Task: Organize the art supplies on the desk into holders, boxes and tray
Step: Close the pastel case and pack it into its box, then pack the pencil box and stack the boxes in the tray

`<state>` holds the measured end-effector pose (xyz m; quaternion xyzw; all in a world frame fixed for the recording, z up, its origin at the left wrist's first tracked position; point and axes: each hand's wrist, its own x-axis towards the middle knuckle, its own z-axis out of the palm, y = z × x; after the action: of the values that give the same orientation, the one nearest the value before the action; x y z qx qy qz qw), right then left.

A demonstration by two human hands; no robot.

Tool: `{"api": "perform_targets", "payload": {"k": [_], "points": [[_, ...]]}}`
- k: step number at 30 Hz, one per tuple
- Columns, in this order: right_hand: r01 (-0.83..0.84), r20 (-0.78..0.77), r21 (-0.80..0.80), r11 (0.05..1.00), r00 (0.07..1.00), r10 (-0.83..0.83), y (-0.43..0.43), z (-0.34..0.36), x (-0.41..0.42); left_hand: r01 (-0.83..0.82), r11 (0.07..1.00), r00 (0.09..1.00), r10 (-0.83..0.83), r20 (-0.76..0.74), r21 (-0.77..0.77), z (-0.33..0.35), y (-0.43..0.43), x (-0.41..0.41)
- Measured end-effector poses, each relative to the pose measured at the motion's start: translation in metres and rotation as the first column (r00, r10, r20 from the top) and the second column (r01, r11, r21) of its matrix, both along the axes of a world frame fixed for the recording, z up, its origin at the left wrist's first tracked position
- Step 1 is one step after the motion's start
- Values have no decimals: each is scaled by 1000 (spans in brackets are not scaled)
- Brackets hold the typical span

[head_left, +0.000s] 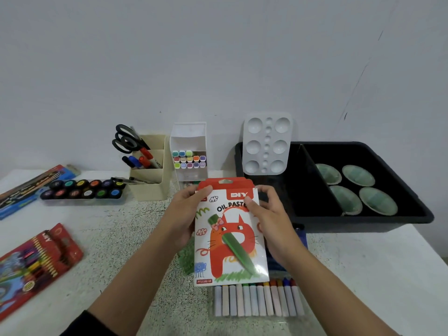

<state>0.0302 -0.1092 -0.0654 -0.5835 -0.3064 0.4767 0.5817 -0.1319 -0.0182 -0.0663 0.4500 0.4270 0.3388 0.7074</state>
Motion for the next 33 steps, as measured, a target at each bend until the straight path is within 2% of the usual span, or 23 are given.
{"api": "perform_targets", "payload": {"k": [5,8,12,16,21,27,31,33], "points": [[-43,71,-37,998,996,46,2,-4,-13,-34,999,999,34,-31,6,-8,1,-20],[-76,240,-45,996,967,84,7,-11,-20,-54,998,996,57,-73,43,-13,3,-33],[-237,441,-99,967,860,256,15,-19,-36,-54,998,986,60,-153,40,-22,4,-58],[-262,517,-175,949,796,315,26,-27,-53,-60,997,962,70,-263,48,-30,5,-78],[-288,521,-162,944,787,330,38,-43,-75,-100,992,921,123,-369,80,-42,9,-101],[-406,479,-205,891,752,453,42,-72,-95,-125,974,793,213,-570,191,-70,10,-130],[-362,567,-152,920,730,381,40,-78,-91,-77,944,720,276,-637,322,-84,18,-147],[-363,634,-118,924,689,352,40,-79,-89,-11,917,657,307,-689,399,-87,23,-155]]}}
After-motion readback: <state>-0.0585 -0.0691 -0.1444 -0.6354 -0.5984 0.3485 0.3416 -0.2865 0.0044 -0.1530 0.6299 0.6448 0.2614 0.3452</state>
